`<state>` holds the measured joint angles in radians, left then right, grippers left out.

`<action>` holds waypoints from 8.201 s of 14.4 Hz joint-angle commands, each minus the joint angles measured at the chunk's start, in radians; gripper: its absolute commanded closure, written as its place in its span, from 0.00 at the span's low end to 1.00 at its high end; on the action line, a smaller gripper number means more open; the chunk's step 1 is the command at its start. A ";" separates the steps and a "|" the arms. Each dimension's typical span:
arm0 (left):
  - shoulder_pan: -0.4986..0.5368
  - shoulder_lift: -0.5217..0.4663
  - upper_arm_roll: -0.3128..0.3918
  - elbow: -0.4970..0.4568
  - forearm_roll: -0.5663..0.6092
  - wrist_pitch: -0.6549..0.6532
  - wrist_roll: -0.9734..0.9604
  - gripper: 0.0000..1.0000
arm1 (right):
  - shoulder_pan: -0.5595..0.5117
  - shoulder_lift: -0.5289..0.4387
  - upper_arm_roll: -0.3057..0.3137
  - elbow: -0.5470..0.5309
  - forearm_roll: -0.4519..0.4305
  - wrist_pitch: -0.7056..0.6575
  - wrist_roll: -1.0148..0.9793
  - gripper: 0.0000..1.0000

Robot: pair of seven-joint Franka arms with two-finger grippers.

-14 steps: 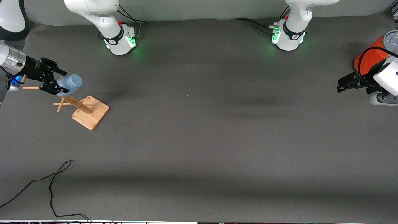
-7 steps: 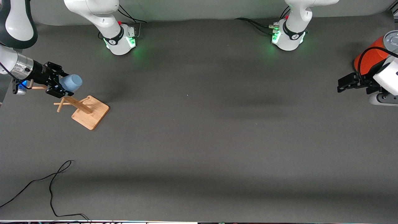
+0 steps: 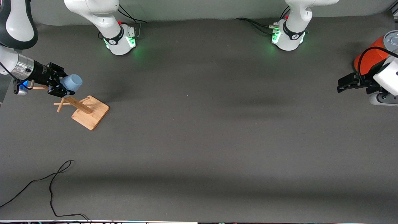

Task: Rotate and upright cup with both arms
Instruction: 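Close the right gripper around the blue cup's body, then slide the blue cup off the peg and carry it to mid-table, then lower the cup onto its side and open the right gripper, then retract the right gripper while the left gripper reaches the lying cup, then grasp the cup's rim with the left gripper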

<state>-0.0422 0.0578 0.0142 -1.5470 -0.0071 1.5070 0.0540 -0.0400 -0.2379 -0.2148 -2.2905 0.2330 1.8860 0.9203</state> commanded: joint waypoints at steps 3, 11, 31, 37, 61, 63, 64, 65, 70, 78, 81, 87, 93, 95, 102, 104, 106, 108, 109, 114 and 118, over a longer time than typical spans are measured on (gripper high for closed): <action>-0.013 0.007 0.010 0.013 0.012 0.002 0.010 0.00 | 0.000 -0.009 -0.005 0.006 0.029 -0.033 -0.006 0.32; -0.013 0.007 0.010 0.013 0.012 0.004 0.010 0.00 | 0.002 -0.020 0.011 0.097 0.057 -0.160 0.031 0.32; -0.011 0.007 0.012 0.013 0.013 0.006 0.010 0.00 | 0.268 0.468 0.595 0.545 -0.073 0.237 0.969 0.32; -0.011 0.008 0.012 0.013 0.013 0.006 0.010 0.00 | 0.538 0.750 0.595 0.645 -0.453 0.349 1.417 0.32; -0.010 -0.022 0.018 0.004 -0.007 -0.036 -0.013 0.00 | 0.637 0.873 0.643 0.787 -0.624 0.152 1.381 0.00; -0.010 -0.024 0.018 0.004 -0.017 -0.048 -0.031 0.00 | 0.582 0.820 0.663 0.784 -0.603 0.079 1.256 0.00; -0.010 -0.024 0.018 0.005 -0.020 -0.051 -0.052 0.00 | 0.547 0.783 0.667 0.783 -0.566 0.047 1.176 0.00; -0.010 -0.027 0.018 0.005 -0.021 -0.056 -0.056 0.00 | 0.514 0.743 0.666 0.778 -0.522 0.018 1.081 0.00; -0.018 -0.038 0.010 0.008 -0.033 -0.074 -0.056 0.00 | 0.304 0.567 0.664 0.776 -0.394 -0.100 0.667 0.00; -0.044 -0.001 -0.143 0.082 -0.036 -0.090 -0.336 0.00 | 0.239 0.362 0.300 0.731 -0.177 -0.163 -0.145 0.00; -0.045 0.065 -0.250 0.169 -0.034 -0.090 -0.512 0.00 | 0.244 0.330 0.164 0.718 -0.106 -0.185 -0.333 0.00; -0.203 0.267 -0.375 0.332 0.070 -0.085 -0.856 0.00 | 0.229 0.333 0.046 0.733 -0.109 -0.189 -0.669 0.00; -0.464 0.517 -0.367 0.461 0.266 -0.009 -1.160 0.00 | 0.247 0.374 0.057 0.781 -0.122 -0.189 -0.672 0.00; -0.519 0.591 -0.367 0.472 0.338 0.024 -1.223 0.00 | 0.288 0.382 0.057 0.778 -0.234 -0.188 -0.676 0.00; -0.726 0.793 -0.248 0.508 0.434 0.044 -1.301 0.00 | 0.279 0.384 0.055 0.780 -0.244 -0.188 -0.765 0.00; -0.795 0.849 -0.183 0.508 0.434 0.064 -1.301 0.00 | 0.278 0.379 0.054 0.773 -0.227 -0.191 -0.762 0.00; -0.817 0.895 -0.169 0.507 0.435 0.070 -1.301 0.00 | 0.258 0.379 0.051 0.772 -0.213 -0.203 -0.765 0.00; -0.832 0.922 -0.169 0.501 0.453 0.068 -1.301 0.00 | 0.250 0.382 0.049 0.773 -0.189 -0.215 -0.767 0.00; -0.837 0.936 -0.169 0.498 0.460 0.067 -1.301 0.00 | 0.250 0.382 0.049 0.773 -0.187 -0.215 -0.765 0.00; -0.837 0.939 -0.168 0.496 0.463 0.045 -1.300 0.00 | 0.250 0.384 0.048 0.772 -0.187 -0.215 -0.753 0.00; -0.835 0.935 -0.169 0.504 0.460 -0.014 -1.301 0.00 | 0.249 0.385 0.048 0.773 -0.187 -0.212 -0.758 0.00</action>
<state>-0.8618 0.9901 -0.1656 -1.0700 0.4425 1.5390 -1.2414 0.2109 0.1437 -0.1637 -1.5280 0.0290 1.6837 0.1800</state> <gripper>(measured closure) 0.000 0.000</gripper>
